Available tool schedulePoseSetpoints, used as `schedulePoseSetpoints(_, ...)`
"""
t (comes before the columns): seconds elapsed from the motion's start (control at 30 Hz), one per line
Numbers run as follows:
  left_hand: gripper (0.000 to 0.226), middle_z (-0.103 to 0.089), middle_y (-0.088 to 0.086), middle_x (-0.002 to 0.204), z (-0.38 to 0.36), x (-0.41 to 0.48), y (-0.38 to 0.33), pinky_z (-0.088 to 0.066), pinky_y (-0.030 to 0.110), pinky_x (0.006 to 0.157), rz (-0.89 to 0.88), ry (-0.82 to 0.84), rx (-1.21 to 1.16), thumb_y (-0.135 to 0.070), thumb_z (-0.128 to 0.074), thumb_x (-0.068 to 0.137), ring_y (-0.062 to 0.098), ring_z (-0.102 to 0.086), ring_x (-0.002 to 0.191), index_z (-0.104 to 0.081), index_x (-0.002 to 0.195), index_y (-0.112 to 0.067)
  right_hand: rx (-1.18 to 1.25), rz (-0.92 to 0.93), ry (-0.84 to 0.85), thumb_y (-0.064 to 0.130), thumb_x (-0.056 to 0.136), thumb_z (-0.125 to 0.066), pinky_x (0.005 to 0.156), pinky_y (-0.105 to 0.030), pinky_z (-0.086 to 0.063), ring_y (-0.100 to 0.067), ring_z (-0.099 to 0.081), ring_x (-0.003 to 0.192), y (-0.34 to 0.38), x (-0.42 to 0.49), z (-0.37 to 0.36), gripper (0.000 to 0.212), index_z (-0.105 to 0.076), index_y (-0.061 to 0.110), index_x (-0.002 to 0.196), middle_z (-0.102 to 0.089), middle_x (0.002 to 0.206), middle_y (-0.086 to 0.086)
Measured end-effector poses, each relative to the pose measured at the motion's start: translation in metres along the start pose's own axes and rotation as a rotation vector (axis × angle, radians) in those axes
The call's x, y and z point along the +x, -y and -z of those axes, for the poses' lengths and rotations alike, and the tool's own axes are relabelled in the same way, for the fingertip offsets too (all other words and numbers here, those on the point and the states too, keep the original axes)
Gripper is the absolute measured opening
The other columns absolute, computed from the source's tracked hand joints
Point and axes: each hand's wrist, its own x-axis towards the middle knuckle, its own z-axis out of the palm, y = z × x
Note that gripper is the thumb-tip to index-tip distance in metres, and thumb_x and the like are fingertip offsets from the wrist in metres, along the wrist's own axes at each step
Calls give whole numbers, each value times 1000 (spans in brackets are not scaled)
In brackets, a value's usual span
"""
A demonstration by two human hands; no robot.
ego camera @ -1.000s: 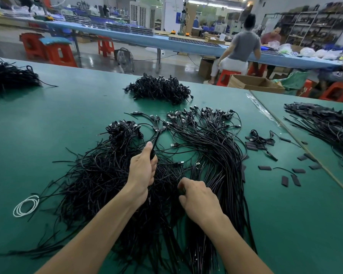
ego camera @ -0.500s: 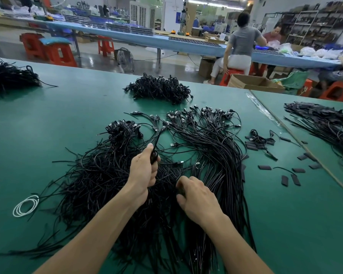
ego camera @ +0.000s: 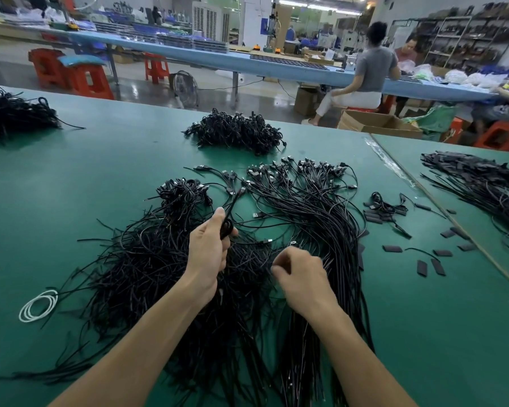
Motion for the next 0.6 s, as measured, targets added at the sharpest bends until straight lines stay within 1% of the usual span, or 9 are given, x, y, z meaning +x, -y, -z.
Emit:
schedulePoseSetpoints(0.07,51,-32,-9,43,-1,-1,0,-19,18,31,-19,13,-1,-39,-39,106,5,-21,33,-59,69,-9,177,-60,-136,22,94,-67,67,-11,-51,-4,-64,80,1,5,8,5,-67,21,99,-67,88,9)
schedulePoseSetpoints(0.1,52,-33,-8,43,-2,-2,0,-20,18,32,-30,26,6,-38,-37,107,5,-21,34,-59,69,-9,297,-103,-192,21,92,-69,61,-8,-48,-2,-63,77,2,6,12,5,-67,23,97,-67,86,10)
schedulePoseSetpoints(0.2,50,-34,-7,44,-6,-8,2,-19,19,33,-56,112,41,-32,-35,107,7,-21,35,-60,70,-10,680,-216,-220,19,89,-73,58,-14,-47,-4,-65,67,10,8,19,8,-70,26,88,-70,82,5)
schedulePoseSetpoints(0.27,42,-39,-9,44,-10,-12,4,-22,18,32,-81,198,111,-26,-35,105,6,-27,34,-63,76,-13,775,-210,-185,16,87,-74,58,-17,-48,-4,-63,63,17,7,21,7,-73,22,85,-70,77,3)
schedulePoseSetpoints(0.33,27,-52,-14,47,-15,-16,4,-32,12,36,-114,280,194,-18,-39,102,0,-44,37,-63,90,-14,747,-163,-166,15,85,-75,62,-22,-52,-6,-65,66,24,5,21,7,-74,21,82,-72,74,4)
schedulePoseSetpoints(0.4,17,-66,-18,62,-20,-20,5,-43,10,46,-136,371,202,-12,-45,98,-5,-59,53,-60,105,-14,650,-96,-149,14,84,-74,65,-25,-56,-7,-68,68,30,1,22,10,-75,23,79,-74,73,5)
schedulePoseSetpoints(0.47,20,-74,-13,80,-22,-22,8,-49,13,58,-174,423,198,-10,-49,98,-2,-66,70,-59,114,-15,526,-3,-139,13,86,-71,61,-18,-52,-1,-68,67,34,-4,25,15,-75,26,80,-73,72,9)
schedulePoseSetpoints(0.53,20,-75,-8,92,-22,-21,8,-52,17,68,-253,356,235,-20,-48,100,4,-69,82,-63,113,-18,446,85,-115,6,86,-66,52,-9,-44,4,-64,60,36,-8,30,28,-74,32,79,-70,67,18)
schedulePoseSetpoints(0.6,31,-74,-1,93,-20,-18,9,-54,27,75,-273,287,242,-35,-44,96,13,-68,88,-72,100,-22,381,147,-72,1,87,-66,48,-6,-39,5,-59,53,38,-11,33,28,-78,26,83,-66,62,26)
